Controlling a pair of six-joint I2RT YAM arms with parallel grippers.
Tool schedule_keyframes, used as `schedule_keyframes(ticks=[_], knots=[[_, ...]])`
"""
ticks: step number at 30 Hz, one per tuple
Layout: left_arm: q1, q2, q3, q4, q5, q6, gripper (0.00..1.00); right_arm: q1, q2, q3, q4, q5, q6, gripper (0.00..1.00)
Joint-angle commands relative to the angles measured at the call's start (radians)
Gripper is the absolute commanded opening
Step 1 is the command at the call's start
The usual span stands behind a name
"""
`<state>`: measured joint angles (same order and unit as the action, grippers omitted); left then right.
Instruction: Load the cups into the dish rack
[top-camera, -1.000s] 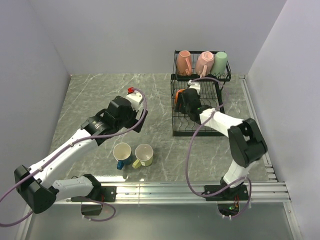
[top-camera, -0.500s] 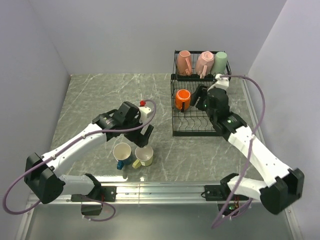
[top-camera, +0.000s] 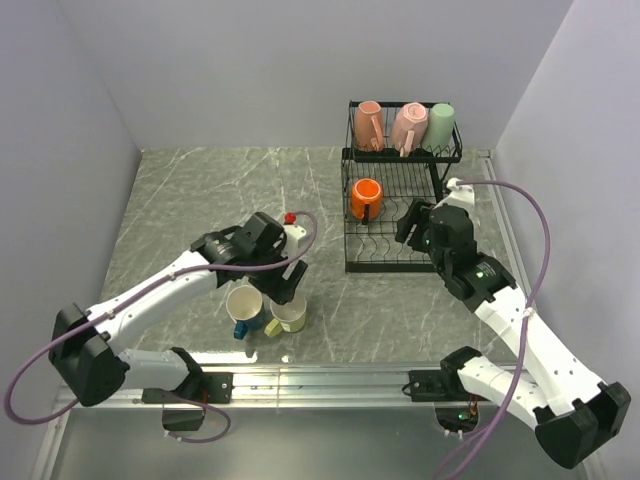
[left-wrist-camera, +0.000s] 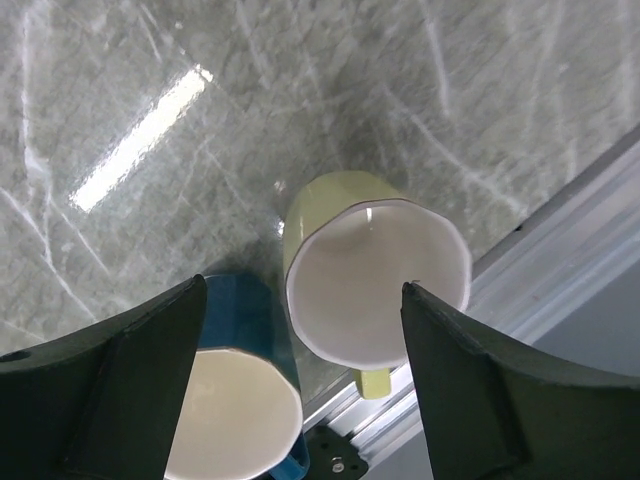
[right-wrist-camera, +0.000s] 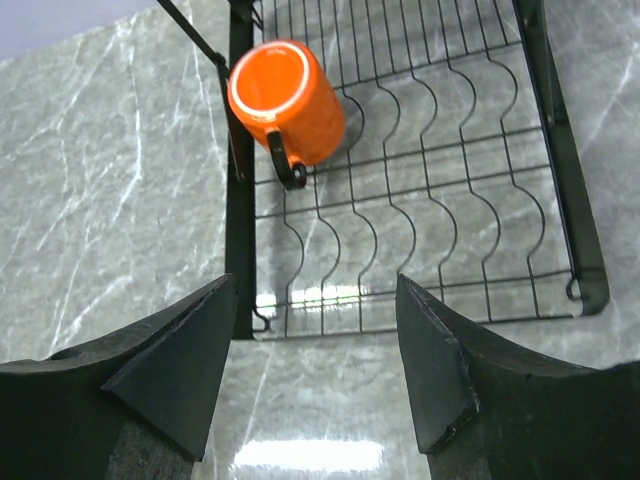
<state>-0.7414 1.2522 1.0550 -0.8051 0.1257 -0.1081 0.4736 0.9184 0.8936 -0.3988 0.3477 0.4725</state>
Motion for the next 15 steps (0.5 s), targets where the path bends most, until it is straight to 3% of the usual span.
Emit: schedule_keyframes(ticks=[1, 7, 10, 11, 15], knots=[[-0.03, 0.053, 0.011, -0.003, -0.09, -0.018, 0.84, 0.0, -0.05, -0.01, -0.029, 0.019, 0.014, 0.72], [-0.047, 0.157, 0.046, -0.013, -0.121, -0.021, 0.79, 0.002, -0.079, -0.021, -0.051, 0.031, 0.002, 0.72], [-0.052, 0.194, 0.06, -0.016, -0.116, -0.024, 0.72, 0.0, -0.099, -0.031, -0.058, 0.034, 0.002, 0.72], [-0.05, 0.206, 0.063, -0.016, -0.115, -0.03, 0.57, 0.0, -0.105, -0.036, -0.063, 0.037, 0.003, 0.72], [-0.052, 0.227, 0.071, -0.014, -0.092, -0.035, 0.27, 0.0, -0.137, -0.048, -0.08, 0.053, 0.008, 0.72]])
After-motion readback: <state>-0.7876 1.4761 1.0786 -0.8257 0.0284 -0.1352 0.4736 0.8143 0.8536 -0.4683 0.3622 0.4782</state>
